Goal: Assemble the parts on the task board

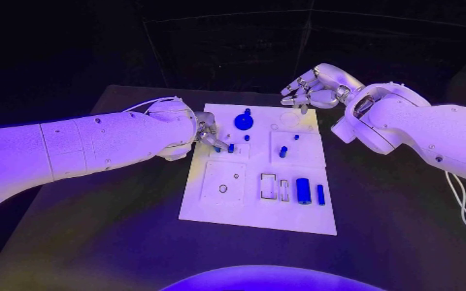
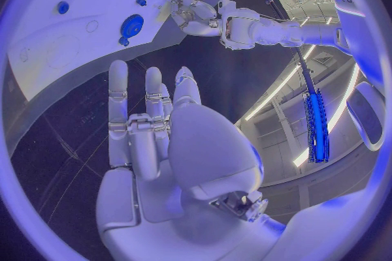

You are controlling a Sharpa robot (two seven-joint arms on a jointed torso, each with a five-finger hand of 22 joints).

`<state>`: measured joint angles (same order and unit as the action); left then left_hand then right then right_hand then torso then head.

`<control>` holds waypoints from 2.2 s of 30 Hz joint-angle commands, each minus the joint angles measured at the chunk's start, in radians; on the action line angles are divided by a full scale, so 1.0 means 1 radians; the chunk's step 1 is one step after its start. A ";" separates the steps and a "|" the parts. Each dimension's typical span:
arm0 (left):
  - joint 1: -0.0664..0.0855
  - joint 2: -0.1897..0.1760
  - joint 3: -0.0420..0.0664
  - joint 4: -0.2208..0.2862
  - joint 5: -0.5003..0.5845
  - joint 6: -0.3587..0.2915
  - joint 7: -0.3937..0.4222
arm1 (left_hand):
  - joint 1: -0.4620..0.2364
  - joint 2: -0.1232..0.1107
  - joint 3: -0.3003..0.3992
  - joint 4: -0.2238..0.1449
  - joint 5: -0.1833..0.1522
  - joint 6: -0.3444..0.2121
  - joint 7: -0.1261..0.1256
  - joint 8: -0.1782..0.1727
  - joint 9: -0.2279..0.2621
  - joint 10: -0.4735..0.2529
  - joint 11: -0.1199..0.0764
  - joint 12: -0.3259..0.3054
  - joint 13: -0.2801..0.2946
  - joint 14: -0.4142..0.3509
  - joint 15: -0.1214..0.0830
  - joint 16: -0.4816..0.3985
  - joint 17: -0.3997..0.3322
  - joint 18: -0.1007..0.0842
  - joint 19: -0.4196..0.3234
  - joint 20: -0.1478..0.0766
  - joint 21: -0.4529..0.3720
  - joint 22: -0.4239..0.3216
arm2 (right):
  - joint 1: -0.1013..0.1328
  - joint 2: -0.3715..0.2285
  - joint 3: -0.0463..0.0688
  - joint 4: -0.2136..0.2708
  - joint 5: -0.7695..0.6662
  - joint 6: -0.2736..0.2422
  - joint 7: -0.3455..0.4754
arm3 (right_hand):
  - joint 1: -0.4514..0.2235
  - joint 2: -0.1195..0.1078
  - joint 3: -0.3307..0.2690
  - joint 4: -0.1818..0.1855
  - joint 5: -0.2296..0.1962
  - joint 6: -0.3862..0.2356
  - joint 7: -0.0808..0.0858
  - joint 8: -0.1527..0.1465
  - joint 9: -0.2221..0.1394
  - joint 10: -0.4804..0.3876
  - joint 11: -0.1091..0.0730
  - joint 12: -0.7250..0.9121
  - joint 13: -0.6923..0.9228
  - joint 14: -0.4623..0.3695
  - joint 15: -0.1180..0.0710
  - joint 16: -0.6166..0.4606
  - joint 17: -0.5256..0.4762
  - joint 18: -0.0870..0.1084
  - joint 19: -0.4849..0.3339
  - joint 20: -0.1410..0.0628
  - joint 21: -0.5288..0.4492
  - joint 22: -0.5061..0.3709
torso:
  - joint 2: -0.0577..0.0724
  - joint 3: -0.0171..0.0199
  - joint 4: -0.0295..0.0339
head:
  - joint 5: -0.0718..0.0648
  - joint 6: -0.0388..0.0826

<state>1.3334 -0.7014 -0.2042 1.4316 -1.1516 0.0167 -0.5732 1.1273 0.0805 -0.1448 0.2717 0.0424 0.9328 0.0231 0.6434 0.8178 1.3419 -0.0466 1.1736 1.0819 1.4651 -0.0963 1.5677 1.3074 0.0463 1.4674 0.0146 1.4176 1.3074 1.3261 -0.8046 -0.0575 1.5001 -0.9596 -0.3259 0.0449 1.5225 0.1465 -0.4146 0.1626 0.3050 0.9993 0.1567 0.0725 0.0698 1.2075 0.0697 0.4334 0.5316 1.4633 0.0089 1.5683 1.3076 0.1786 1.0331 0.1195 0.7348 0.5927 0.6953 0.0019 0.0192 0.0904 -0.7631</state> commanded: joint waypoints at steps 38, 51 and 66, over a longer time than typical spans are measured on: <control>0.001 -0.017 0.001 0.028 0.007 -0.001 -0.013 | 0.019 0.025 0.001 -0.009 0.006 0.006 -0.007 0.011 0.004 0.009 -0.003 0.008 0.003 0.106 -0.007 0.003 0.263 0.000 0.019 -0.007 0.007 0.078 | 0.002 0.004 0.001 -0.003 -0.002 0.002 0.005 | 0.001 0.008 -0.002 0.005 -0.003 -0.008 0.000 0.003 0.002 0.000 0.002 0.005 0.002 0.107 0.006 0.002 0.263 0.003 0.009 0.001 -0.007 0.001 | 0.000 0.0005 -0.0001 | 0.003 0.000; 0.004 -0.027 0.003 0.033 0.007 -0.019 -0.009 | 0.013 0.018 -0.008 -0.006 0.005 0.004 -0.006 0.011 0.004 0.008 -0.003 0.006 0.000 0.106 -0.008 0.003 0.263 0.001 0.017 -0.007 0.005 0.075 | 0.002 0.004 0.001 -0.004 -0.002 0.002 0.004 | 0.001 0.008 -0.002 0.005 -0.003 -0.008 0.000 0.003 0.002 0.000 0.002 0.005 0.002 0.107 0.006 0.002 0.263 0.003 0.009 0.001 -0.007 0.001 | 0.001 -0.0002 0.0008 | -0.001 0.001; 0.026 -0.080 0.008 0.051 0.150 -0.294 0.188 | 0.067 0.022 -0.065 -0.018 0.021 -0.107 0.053 -0.091 -0.085 -0.199 0.047 -0.267 -0.306 0.098 0.032 -0.014 0.240 0.043 -0.074 0.025 -0.163 -0.110 | 0.002 0.006 0.001 -0.010 -0.002 0.003 0.002 | 0.001 0.008 -0.002 0.005 -0.003 -0.008 0.000 0.003 0.002 0.000 0.002 0.005 0.002 0.107 0.006 0.002 0.263 0.003 0.009 0.001 -0.007 0.001 | 0.000 0.0003 0.0011 | -0.006 0.008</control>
<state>1.3578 -0.7801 -0.1968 1.4787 -1.0669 -0.1691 -0.4908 1.1850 0.1014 -0.2113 0.2573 0.0619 0.8298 0.0749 0.5555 0.7364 1.1494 -0.0005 0.9153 0.7865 1.4669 -0.0685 1.5552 1.3074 0.0782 1.3967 0.0398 1.2581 1.2003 1.3260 -0.7993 -0.0575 1.4897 -0.9597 -0.3257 0.0443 1.5226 0.1466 -0.4145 0.1626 0.3050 0.9993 0.1567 0.0725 0.0704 1.2076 0.0697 0.4334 0.5316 1.4633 0.0089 1.5683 1.3073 0.1787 1.0331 0.1195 0.7348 0.5922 0.6950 0.0027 0.0197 0.0865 -0.7567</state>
